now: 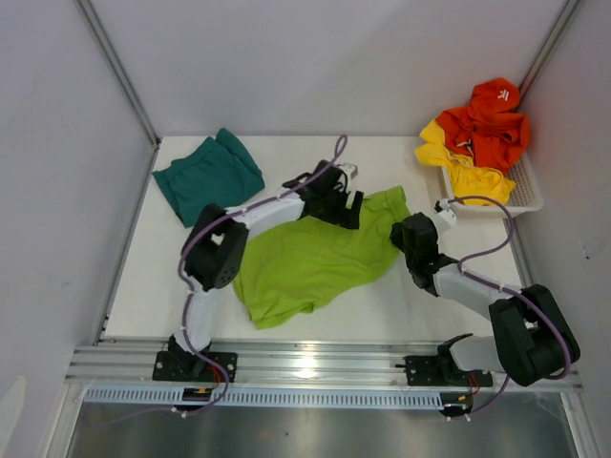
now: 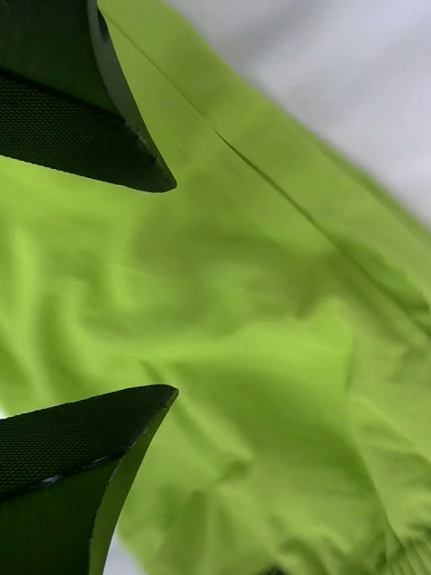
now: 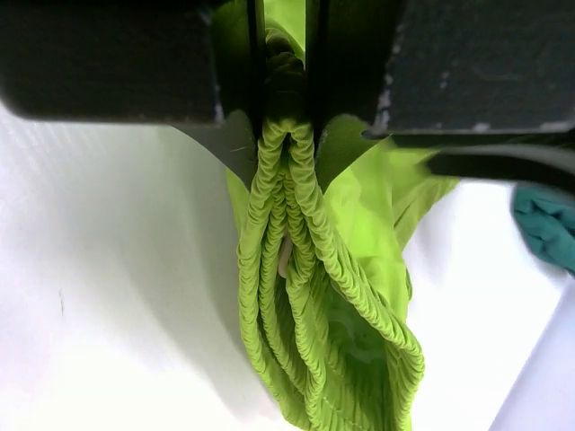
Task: Fold and stack the shorts
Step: Fold the shorts
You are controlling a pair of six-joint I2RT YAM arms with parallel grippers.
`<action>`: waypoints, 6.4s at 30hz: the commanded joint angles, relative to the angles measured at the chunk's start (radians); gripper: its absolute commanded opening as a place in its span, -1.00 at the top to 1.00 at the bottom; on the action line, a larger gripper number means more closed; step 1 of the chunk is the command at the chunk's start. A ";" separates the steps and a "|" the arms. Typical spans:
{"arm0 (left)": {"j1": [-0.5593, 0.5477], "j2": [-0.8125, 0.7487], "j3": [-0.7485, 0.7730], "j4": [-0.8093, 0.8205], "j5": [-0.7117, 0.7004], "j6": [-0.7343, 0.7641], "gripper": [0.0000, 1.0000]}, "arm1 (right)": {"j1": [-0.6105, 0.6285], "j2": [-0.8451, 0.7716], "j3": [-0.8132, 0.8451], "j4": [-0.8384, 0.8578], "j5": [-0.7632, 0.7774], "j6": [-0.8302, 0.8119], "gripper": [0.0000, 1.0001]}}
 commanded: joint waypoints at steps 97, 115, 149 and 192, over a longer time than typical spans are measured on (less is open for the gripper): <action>0.417 -1.425 -0.994 -0.272 -0.563 -0.634 -0.91 | 1.199 0.731 0.519 0.444 0.523 -1.330 -0.21; 0.464 -1.407 -1.088 -0.184 -0.408 -0.552 -0.86 | 0.954 0.205 0.479 -0.163 -0.248 -0.733 -0.62; 0.464 -1.290 -1.405 0.306 -0.277 -0.681 -0.02 | 0.418 0.418 0.659 -0.374 -0.767 -0.593 -0.52; 0.351 -1.780 -1.537 -0.163 -0.215 -0.753 0.43 | 0.346 0.654 0.795 -0.427 -0.813 -0.608 -0.61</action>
